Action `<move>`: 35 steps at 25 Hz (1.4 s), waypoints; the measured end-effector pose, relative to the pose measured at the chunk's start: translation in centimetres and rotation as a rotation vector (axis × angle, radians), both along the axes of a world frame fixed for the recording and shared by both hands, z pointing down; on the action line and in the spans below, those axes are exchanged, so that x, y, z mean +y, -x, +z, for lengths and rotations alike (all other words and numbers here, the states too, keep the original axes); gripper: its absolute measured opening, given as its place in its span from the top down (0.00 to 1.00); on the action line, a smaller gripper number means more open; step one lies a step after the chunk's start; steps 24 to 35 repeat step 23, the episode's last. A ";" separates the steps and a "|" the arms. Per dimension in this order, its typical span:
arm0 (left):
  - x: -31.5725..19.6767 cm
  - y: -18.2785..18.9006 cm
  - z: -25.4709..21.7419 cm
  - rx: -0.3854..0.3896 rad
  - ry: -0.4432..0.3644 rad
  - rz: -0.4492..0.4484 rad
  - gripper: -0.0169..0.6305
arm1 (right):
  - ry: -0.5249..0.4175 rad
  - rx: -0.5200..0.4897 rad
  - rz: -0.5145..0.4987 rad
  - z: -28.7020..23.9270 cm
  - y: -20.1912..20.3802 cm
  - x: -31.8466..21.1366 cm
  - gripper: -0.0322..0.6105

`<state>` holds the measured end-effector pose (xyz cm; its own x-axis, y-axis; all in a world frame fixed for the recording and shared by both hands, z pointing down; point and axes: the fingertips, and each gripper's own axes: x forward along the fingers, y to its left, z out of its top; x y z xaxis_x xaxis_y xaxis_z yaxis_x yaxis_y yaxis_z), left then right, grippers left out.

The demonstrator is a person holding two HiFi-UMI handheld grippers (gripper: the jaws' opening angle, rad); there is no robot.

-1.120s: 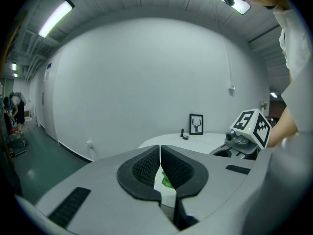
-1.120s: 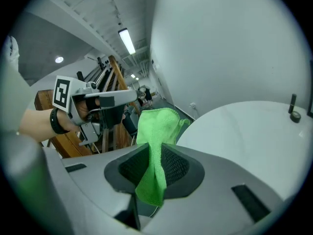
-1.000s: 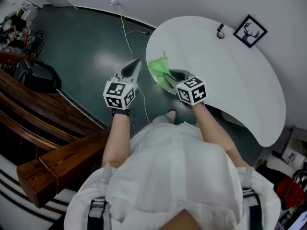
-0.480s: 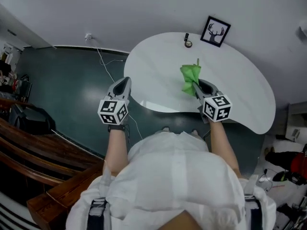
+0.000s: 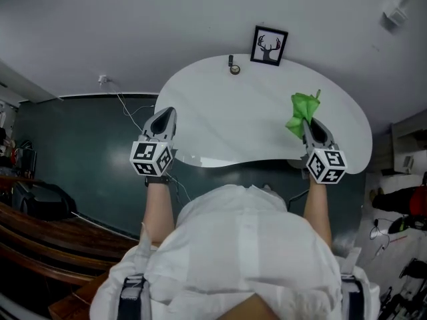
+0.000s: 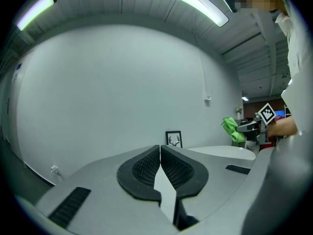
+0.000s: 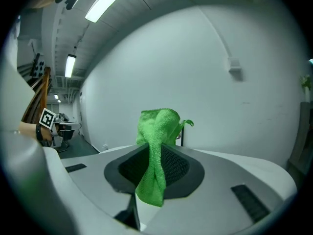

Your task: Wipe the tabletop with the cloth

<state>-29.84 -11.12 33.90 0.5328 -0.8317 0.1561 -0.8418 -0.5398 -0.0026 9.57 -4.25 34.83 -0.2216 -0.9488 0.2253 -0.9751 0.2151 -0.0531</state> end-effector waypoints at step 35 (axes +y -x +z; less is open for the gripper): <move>-0.9 -2.3 -2.3 0.009 -0.044 0.056 0.94 | -0.054 -0.002 0.053 -1.8 -1.4 -0.2 0.84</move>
